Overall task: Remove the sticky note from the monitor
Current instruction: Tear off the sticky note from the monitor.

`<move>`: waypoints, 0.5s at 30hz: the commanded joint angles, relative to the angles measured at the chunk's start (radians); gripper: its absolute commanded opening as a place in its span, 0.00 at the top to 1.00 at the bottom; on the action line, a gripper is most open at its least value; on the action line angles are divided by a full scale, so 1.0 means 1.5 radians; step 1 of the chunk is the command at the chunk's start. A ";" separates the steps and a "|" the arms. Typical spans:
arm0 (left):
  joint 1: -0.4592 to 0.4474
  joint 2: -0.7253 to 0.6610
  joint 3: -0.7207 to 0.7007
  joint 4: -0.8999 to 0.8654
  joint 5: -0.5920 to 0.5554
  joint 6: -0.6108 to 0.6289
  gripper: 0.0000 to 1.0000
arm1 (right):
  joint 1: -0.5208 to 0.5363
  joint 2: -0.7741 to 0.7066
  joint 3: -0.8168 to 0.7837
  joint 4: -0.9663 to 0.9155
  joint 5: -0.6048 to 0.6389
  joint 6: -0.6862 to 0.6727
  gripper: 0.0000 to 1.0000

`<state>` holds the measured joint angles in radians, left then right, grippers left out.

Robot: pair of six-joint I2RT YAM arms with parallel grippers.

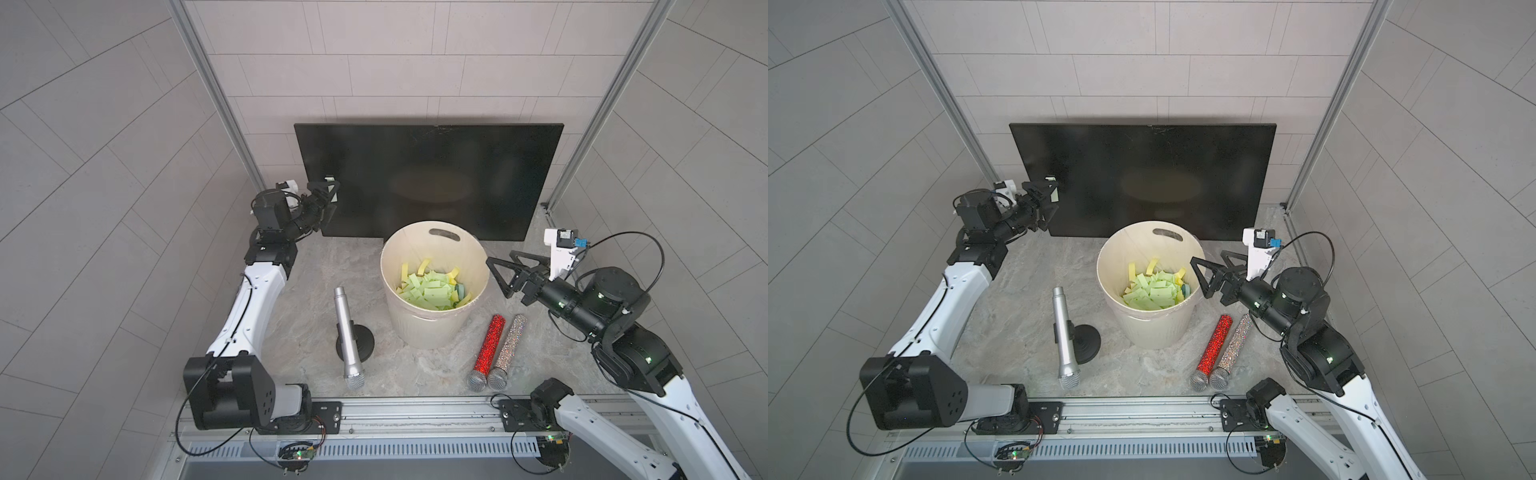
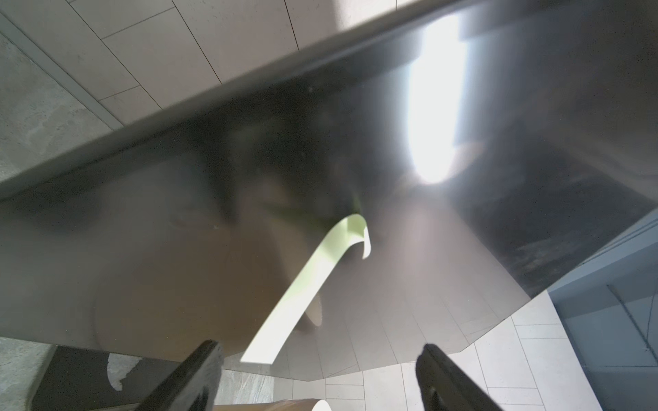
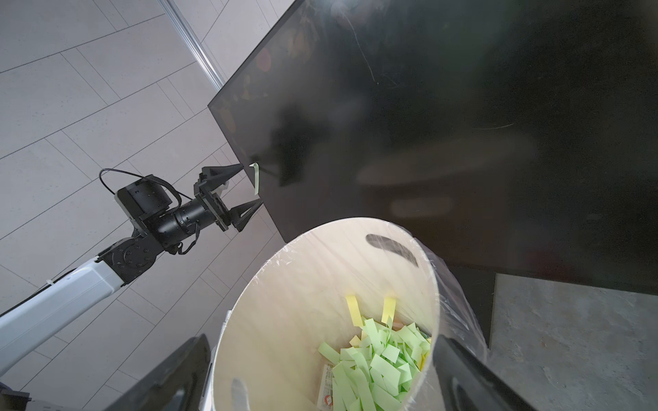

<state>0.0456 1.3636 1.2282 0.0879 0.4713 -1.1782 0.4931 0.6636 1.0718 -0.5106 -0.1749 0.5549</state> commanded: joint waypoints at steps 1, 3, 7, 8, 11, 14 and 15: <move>0.006 0.012 -0.004 0.038 -0.001 -0.014 0.17 | -0.002 -0.007 0.005 -0.007 0.010 -0.014 0.00; 0.006 0.018 -0.005 0.050 -0.001 -0.021 0.20 | -0.002 -0.009 0.005 -0.009 0.012 -0.015 0.00; 0.009 0.027 -0.006 0.053 -0.002 -0.029 0.25 | -0.002 -0.008 0.009 -0.010 0.013 -0.018 0.00; 0.009 0.029 -0.006 0.055 -0.001 -0.031 0.26 | -0.002 -0.008 0.011 -0.010 0.014 -0.019 0.00; 0.012 0.031 -0.006 0.057 -0.005 -0.035 0.32 | -0.002 -0.008 0.014 -0.013 0.015 -0.021 0.00; 0.011 0.033 -0.005 0.058 -0.009 -0.038 0.37 | -0.002 -0.007 0.017 -0.013 0.015 -0.022 0.00; 0.012 0.034 -0.004 0.057 -0.009 -0.039 0.38 | -0.002 -0.006 0.017 -0.013 0.016 -0.021 0.00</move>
<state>0.0570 1.4044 1.2270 0.1516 0.4614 -1.2354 0.4923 0.6598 1.0718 -0.5175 -0.1627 0.5373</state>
